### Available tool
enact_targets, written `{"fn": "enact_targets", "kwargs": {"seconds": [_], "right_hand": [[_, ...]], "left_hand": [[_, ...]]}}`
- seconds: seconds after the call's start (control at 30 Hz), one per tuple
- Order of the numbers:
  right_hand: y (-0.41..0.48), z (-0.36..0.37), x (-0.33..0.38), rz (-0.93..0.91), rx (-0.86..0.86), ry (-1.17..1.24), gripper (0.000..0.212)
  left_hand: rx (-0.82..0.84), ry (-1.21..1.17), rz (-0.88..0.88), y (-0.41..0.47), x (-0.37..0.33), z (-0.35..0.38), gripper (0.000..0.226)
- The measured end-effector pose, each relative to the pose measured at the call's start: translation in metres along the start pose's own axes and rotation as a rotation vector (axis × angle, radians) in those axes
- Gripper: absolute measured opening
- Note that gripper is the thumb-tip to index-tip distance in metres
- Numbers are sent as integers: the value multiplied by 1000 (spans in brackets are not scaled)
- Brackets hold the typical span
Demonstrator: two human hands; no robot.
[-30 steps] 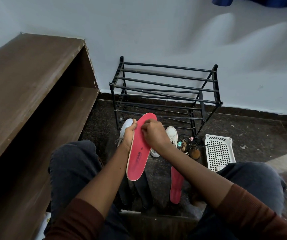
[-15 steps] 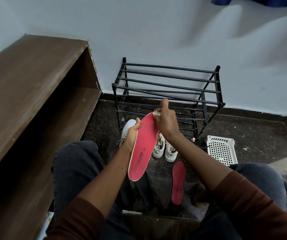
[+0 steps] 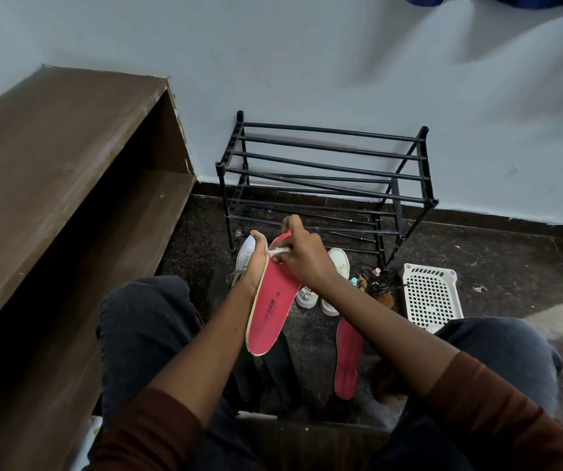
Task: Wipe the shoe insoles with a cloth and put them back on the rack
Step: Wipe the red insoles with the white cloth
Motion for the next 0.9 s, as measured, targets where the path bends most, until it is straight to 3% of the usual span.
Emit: {"fn": "enact_targets", "kwargs": {"seconds": [0.13, 0.4, 0.6, 0.9], "right_hand": [[12, -5, -5, -36, -57, -145, 33], [21, -26, -28, 55, -144, -273, 25], [5, -5, -3, -32, -64, -99, 30], [1, -8, 7, 117, 131, 160, 51]], "left_hand": [[57, 17, 32, 0, 0, 8, 81], [97, -13, -62, -8, 8, 5, 84], [52, -15, 22, -7, 2, 17, 83], [57, -136, 42, -6, -3, 10, 91]]}}
Point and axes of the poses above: each hand's wrist, its own y-axis towards the middle knuckle, its own z-axis out of the palm, x = y × z, the point moved 6 cm from there along y, towards the middle knuckle, and after that the axes turned 2 degrees about -z, right-handed, at the moved point
